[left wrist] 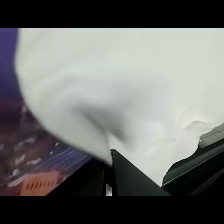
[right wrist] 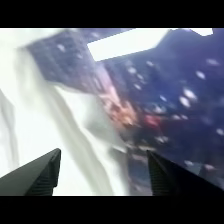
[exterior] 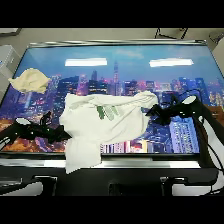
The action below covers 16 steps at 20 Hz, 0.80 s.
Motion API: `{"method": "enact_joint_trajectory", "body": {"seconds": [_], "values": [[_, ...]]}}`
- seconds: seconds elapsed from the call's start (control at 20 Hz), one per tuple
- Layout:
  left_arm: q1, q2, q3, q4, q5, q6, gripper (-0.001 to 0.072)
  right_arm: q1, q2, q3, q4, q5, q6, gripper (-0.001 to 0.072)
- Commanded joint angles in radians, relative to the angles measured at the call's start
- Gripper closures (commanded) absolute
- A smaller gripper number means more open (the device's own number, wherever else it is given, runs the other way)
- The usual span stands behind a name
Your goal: Fold the clothes and pants, and hang the long-sleeved shirts on hangers.
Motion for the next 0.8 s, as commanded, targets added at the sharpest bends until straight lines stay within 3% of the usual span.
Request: {"method": "enact_joint_trajectory", "body": {"seconds": [0.0, 0.05, 0.15, 0.4, 0.6, 0.75], "values": [[-0.005, 0.033, 0.000, -0.021, 0.005, 0.019, 0.0678, 0.063, -0.019, -0.001, 0.046, -0.139, 0.032, 0.0196], [-0.005, 0.049, 0.000, -0.021, 0.006, 0.019, 0.0678, 0.074, -0.021, -0.001, 0.047, -0.163, 0.057, 0.0292], [-0.005, 0.084, 0.016, -0.021, 0.004, 0.019, 0.0678, 0.075, -0.021, 0.004, 0.050, -0.154, 0.075, 0.0663], [0.015, 0.276, 0.323, -0.048, 0.002, 0.019, 0.0680, 0.012, 0.125, 0.280, -0.102, 0.031, -0.070, 0.0670], [0.034, 0.456, 0.913, -0.058, 0.207, 0.018, 0.0679, -0.076, 0.415, 0.696, -0.246, -0.042, -0.071, 0.0669], [0.040, 0.528, 1.221, -0.054, 0.317, 0.005, 0.0679, -0.086, 0.637, 0.843, -0.397, -0.076, -0.067, 0.0669]]}}
